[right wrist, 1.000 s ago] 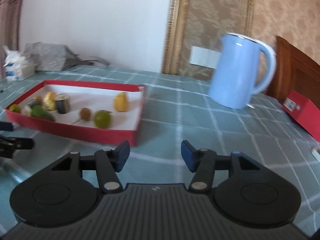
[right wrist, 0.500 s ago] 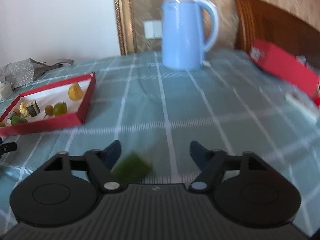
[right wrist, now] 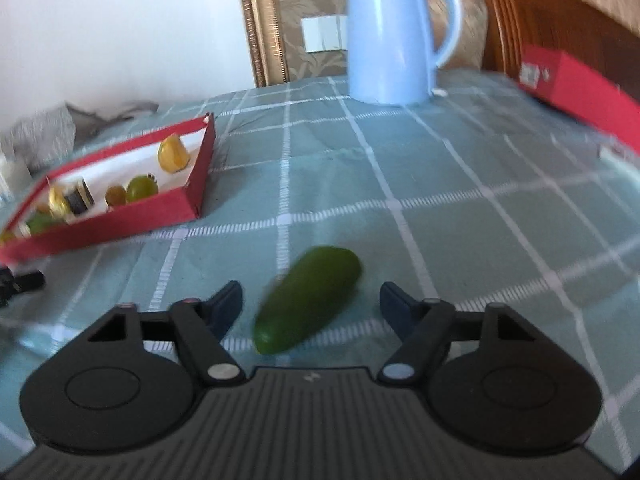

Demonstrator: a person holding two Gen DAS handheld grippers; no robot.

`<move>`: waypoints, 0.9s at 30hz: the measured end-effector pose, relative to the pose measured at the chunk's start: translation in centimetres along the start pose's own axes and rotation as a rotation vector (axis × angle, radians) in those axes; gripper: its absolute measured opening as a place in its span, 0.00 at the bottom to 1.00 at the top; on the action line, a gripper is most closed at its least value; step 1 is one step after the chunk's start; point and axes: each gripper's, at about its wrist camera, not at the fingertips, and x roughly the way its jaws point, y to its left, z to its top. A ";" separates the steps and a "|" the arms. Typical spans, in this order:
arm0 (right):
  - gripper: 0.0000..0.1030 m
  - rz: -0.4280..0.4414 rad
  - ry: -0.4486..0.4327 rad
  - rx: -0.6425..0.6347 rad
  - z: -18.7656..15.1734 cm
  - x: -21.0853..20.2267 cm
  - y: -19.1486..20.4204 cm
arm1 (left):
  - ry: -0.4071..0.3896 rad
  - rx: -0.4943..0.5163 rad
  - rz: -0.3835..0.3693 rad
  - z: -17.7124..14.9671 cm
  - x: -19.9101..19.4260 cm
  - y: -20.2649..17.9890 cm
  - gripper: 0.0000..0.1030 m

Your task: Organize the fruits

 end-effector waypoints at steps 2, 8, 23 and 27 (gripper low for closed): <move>0.49 -0.058 -0.010 -0.078 0.1 0.6 1.4 | 0.000 0.000 0.000 0.0 0.0 0.0 0.98; 0.32 -0.124 -0.041 -0.170 0.4 1.1 2.7 | 0.002 0.004 0.005 0.0 0.0 0.0 0.98; 0.31 0.040 -0.252 -0.323 6.9 0.0 10.0 | 0.002 0.004 0.008 0.0 0.0 0.0 0.98; 0.31 0.096 -0.257 -0.358 10.2 3.1 14.0 | 0.004 0.007 0.008 0.0 0.1 0.0 0.98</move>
